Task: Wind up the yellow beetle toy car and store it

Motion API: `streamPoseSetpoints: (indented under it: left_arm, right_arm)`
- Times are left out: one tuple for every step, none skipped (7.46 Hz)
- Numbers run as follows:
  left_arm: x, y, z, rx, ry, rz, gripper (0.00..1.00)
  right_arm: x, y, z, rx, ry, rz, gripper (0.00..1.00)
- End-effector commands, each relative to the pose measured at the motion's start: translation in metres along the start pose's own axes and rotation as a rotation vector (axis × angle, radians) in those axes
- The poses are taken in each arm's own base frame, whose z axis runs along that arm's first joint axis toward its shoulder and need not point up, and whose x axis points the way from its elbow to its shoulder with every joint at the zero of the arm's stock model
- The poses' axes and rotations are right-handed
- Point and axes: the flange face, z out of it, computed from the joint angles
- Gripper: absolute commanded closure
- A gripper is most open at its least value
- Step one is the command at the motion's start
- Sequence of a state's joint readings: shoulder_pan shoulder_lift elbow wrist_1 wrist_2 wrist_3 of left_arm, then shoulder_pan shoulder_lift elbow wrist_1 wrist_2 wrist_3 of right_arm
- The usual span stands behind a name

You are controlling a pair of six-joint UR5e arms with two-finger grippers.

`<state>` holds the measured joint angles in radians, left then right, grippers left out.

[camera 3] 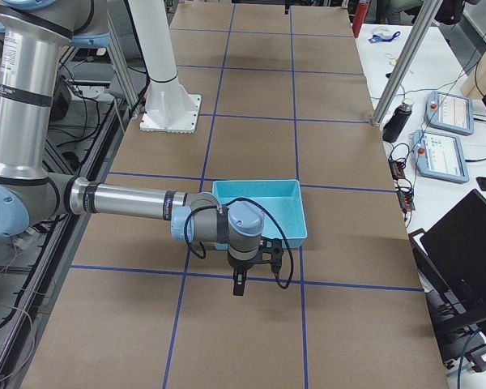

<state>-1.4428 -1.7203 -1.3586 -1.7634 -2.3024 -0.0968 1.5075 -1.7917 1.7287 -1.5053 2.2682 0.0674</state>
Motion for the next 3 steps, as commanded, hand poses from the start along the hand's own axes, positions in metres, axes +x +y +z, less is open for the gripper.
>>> streamPoseSetpoints:
  left_arm:
    - [-0.015,-0.015,-0.038,0.069,0.045,0.0,0.0]
    - [-0.01,-0.025,-0.045,0.087,0.04,0.013,0.0]
    - [-0.012,-0.028,-0.046,0.091,0.04,0.016,0.0]
  right_arm:
    - [-0.012,-0.004,-0.018,0.028,-0.001,-0.019,0.0]
    - [-0.018,-0.003,-0.025,0.034,-0.001,-0.026,0.0]
    - [-0.018,-0.003,-0.026,0.035,0.001,-0.038,0.0]
